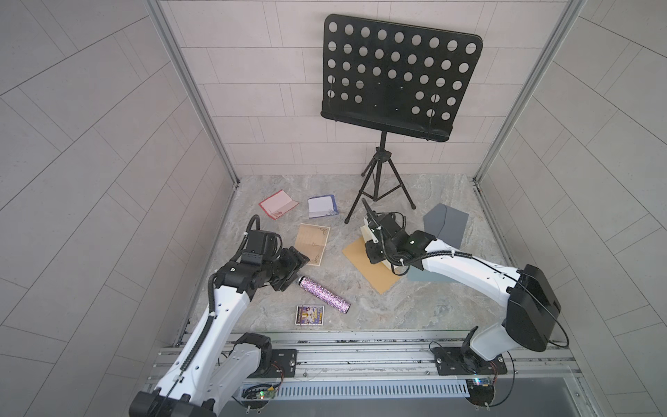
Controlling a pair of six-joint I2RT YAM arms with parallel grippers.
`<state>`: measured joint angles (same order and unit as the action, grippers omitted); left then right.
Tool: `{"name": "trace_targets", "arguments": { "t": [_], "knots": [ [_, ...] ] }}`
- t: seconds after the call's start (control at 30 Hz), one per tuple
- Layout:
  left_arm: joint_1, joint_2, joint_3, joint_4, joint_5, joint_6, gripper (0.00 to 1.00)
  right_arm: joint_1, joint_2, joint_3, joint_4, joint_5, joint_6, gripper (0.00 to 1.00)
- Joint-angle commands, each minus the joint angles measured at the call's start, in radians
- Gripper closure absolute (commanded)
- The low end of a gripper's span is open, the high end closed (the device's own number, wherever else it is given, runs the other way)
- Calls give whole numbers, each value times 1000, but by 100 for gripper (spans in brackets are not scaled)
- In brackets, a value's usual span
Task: Take the letter paper out of the envelope
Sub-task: Pick up the envelope from the center of the board.
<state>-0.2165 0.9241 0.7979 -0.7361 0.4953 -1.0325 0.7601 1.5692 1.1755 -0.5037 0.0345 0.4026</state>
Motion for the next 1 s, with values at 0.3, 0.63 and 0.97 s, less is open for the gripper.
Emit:
{"name": "trace_targets", "arguments": {
  "t": [0.3, 0.63, 0.97],
  "knots": [
    [-60, 62, -104, 164, 21, -35, 30, -6, 243, 153, -166, -25, -29, 66],
    [-60, 13, -120, 143, 27, -41, 30, -31, 356, 249, -217, 45, -58, 62],
    [-60, 0, -107, 136, 35, -40, 29, -48, 398, 288, -265, 147, -106, 56]
  ]
}}
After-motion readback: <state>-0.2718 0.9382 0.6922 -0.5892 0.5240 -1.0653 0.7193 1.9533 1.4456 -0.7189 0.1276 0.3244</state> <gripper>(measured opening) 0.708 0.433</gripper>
